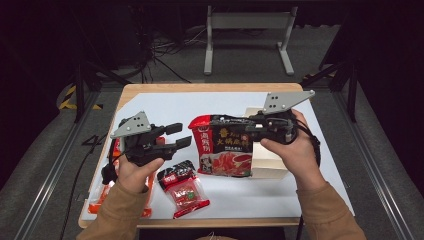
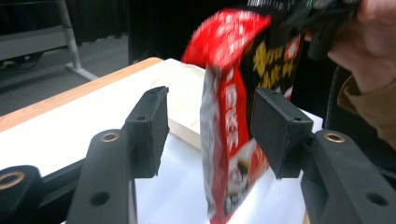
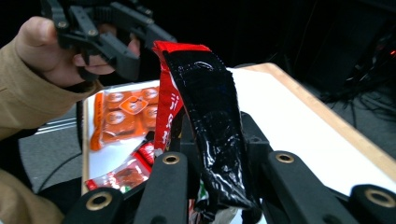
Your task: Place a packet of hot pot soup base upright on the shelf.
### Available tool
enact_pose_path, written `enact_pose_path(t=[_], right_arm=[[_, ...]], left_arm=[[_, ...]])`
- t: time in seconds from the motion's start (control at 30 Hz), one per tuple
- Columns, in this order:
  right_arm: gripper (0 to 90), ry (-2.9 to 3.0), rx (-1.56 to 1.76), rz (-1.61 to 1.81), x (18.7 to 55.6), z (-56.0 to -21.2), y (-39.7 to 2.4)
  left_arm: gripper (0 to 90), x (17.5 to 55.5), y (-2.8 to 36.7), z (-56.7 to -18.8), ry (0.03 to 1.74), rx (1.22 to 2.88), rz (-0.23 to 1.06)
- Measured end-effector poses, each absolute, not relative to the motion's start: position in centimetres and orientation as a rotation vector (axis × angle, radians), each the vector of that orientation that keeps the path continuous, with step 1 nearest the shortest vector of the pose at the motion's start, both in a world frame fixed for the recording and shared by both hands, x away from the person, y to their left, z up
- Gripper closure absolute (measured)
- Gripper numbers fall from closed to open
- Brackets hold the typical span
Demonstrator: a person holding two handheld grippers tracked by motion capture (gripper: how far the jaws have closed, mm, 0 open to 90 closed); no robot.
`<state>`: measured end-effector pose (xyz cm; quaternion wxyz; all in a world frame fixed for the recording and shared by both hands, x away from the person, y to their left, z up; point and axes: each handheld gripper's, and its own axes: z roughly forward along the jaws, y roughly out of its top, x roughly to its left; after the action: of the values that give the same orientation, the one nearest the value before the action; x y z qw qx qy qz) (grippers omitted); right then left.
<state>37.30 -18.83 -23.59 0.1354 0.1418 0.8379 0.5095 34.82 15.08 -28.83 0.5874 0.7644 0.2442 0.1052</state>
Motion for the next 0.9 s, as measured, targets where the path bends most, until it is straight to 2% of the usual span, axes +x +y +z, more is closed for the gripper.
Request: enact_pose_path(t=[0.23, 0.57, 0.9], right_arm=[[76.0, 2.402, 0.412, 1.416, 38.6, -22.1, -19.4], [76.0, 2.357, 0.431, 1.411, 40.5, -21.1, -20.9], [76.0, 2.333, 0.463, 1.376, 42.3, -20.7, -22.2]], left_arm=[[43.2, 34.9, 15.8, -29.0, 0.602, 1.781, 0.259], [31.8, 35.6, 16.9, -29.8, 0.686, 1.784, 0.296], [30.2, 36.0, 18.5, -30.3, 0.739, 1.776, 0.299]])
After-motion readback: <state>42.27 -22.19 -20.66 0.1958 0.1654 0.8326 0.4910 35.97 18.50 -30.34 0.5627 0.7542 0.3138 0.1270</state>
